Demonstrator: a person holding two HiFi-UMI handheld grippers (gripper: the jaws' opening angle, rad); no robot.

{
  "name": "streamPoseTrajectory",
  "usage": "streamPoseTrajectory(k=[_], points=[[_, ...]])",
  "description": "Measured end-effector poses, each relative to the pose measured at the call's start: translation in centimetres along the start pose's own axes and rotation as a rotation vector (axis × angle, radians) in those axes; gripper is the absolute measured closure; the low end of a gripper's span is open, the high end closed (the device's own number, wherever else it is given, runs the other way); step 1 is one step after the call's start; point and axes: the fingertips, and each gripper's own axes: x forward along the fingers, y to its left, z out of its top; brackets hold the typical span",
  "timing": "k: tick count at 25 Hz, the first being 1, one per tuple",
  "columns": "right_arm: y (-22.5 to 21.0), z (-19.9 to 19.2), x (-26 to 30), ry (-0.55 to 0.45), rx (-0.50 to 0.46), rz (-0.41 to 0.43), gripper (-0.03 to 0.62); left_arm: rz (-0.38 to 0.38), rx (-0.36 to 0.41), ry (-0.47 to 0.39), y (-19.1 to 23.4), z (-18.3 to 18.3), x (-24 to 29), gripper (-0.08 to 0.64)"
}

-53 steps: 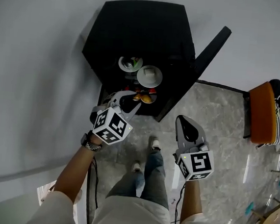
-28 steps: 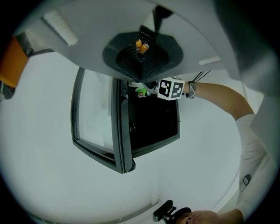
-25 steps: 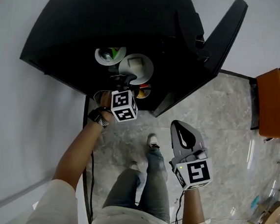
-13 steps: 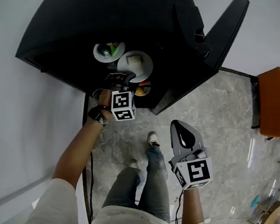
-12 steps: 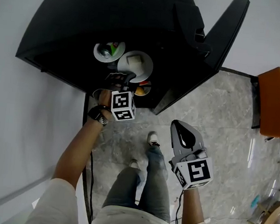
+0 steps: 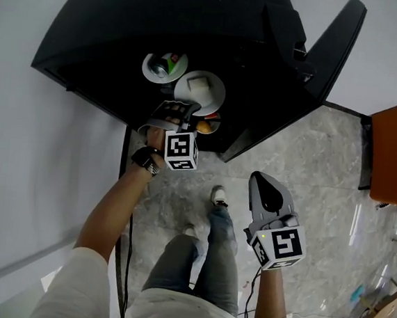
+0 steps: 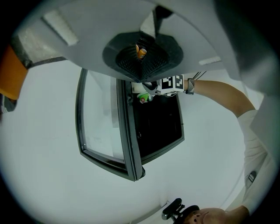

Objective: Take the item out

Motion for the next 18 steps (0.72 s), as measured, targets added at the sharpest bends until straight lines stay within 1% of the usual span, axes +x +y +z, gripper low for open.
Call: streamPoseTrajectory(k=[7, 13, 18], points=[[0.2, -0.4, -0.3, 0.010, 0.017, -0.005, 0.584, 0.043, 0.058, -0.002, -0.7, -0.3, -1.3, 0.506], [0.5, -0.4, -0.6, -0.001, 0.010, -0.007, 0.584, 0.156, 0.139, -0.001, -0.3, -0.3, -2.5, 0.549], [0.7, -1.0, -1.3, 0.001, 0.015, -0.021, 0.584, 0.237, 0.188, -0.014, -1.0, -0.5, -3.5, 0.552]])
